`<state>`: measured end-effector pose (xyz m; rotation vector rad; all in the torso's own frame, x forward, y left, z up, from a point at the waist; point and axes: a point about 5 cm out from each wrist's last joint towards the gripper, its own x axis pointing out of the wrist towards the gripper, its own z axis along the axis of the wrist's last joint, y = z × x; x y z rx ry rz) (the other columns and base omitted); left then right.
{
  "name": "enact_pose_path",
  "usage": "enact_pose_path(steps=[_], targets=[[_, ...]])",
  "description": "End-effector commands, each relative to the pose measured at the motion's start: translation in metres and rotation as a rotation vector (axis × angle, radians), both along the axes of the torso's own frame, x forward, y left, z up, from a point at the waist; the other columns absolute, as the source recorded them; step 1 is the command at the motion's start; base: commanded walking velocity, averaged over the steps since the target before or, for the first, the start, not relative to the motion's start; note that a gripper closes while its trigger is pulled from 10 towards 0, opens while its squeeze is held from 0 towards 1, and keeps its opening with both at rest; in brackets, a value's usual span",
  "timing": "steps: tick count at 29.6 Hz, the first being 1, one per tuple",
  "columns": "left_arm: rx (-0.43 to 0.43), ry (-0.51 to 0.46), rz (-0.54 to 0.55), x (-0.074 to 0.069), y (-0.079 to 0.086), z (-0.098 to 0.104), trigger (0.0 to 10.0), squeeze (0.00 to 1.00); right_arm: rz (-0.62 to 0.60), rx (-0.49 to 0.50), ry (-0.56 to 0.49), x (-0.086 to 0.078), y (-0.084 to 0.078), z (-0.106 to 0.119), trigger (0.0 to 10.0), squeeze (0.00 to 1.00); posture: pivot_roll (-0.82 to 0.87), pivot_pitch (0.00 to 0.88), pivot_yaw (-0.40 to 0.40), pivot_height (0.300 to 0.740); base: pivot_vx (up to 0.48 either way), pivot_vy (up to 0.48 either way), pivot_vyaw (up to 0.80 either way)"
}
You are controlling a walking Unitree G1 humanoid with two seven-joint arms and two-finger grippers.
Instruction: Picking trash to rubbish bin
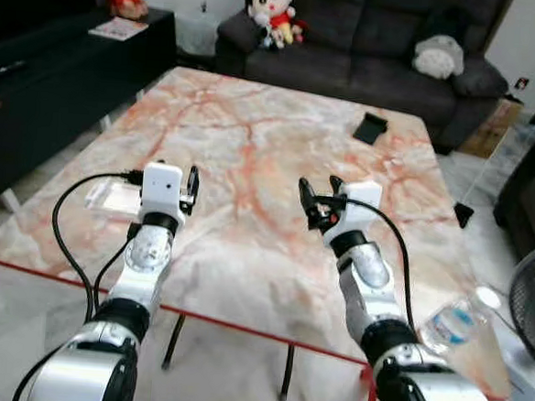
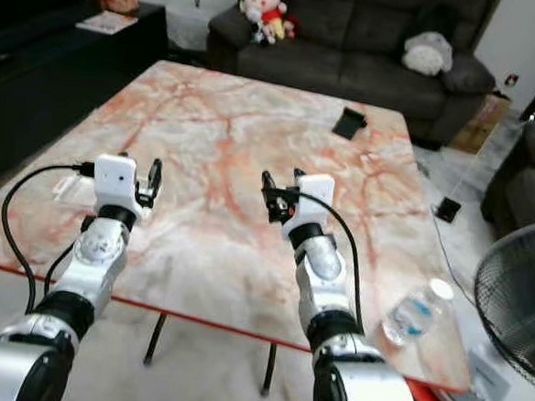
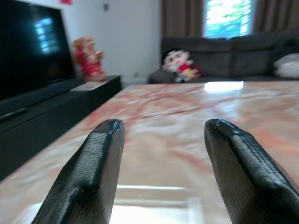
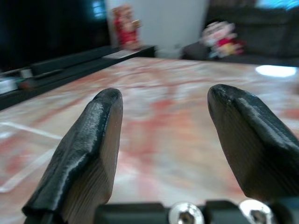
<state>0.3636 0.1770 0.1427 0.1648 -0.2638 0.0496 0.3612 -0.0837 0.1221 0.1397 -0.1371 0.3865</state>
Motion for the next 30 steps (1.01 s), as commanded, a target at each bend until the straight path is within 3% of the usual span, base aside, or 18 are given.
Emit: enact_pose_path(steps=[1, 7, 19, 22, 26, 27, 30], targets=[[-0.008, -0.017, -0.006, 0.001, -0.003, 0.005, 10.0, 0.0, -0.016, -0.007, -0.011, 0.003, -0.007, 0.004, 10.0, 0.0, 0.12, 0.027, -0.085, 0.74, 0.375, 0.0, 0.0], [-0.012, -0.023, -0.003, 0.001, -0.003, 0.005, 10.0, 0.0, -0.014, -0.006, -0.009, 0.002, -0.006, 0.003, 10.0, 0.0, 0.12, 0.028, -0.085, 0.74, 0.366, 0.0, 0.0], [0.005, 0.032, 0.048, 0.003, 0.003, 0.0, 10.0, 0.0, -0.005, -0.009, -0.001, 0.002, -0.005, 0.002, 10.0, 0.0, 0.12, 0.029, -0.085, 0.74, 0.0, 0.0, 0.0], [0.04, 0.164, 0.041, 0.007, 0.001, -0.013, 10.0, 0.0, -0.003, -0.009, 0.001, 0.002, -0.004, 0.002, 10.0, 0.0, 0.12, 0.028, -0.084, 0.74, 0.0, 0.0, 0.0], [0.066, 0.206, 0.039, 0.008, 0.0, -0.017, 10.0, 0.0, -0.001, -0.007, 0.002, 0.002, -0.004, 0.002, 10.0, 0.0, 0.12, 0.024, -0.083, 0.74, 0.0, 0.0, 0.0], [0.038, 0.207, 0.044, 0.008, 0.0, -0.017, 10.0, 1.0, -0.001, -0.008, 0.002, 0.002, -0.004, 0.002, 10.0, 0.0, 0.12, 0.024, -0.083, 0.74, 0.0, 0.0, 0.0], [0.03, 0.22, 0.045, 0.01, 0.0, -0.016, 10.0, 1.0, -0.001, -0.008, 0.002, 0.002, -0.004, 0.002, 10.0, 0.0, 0.12, 0.024, -0.084, 0.74, 0.0, 0.0, 0.0]])
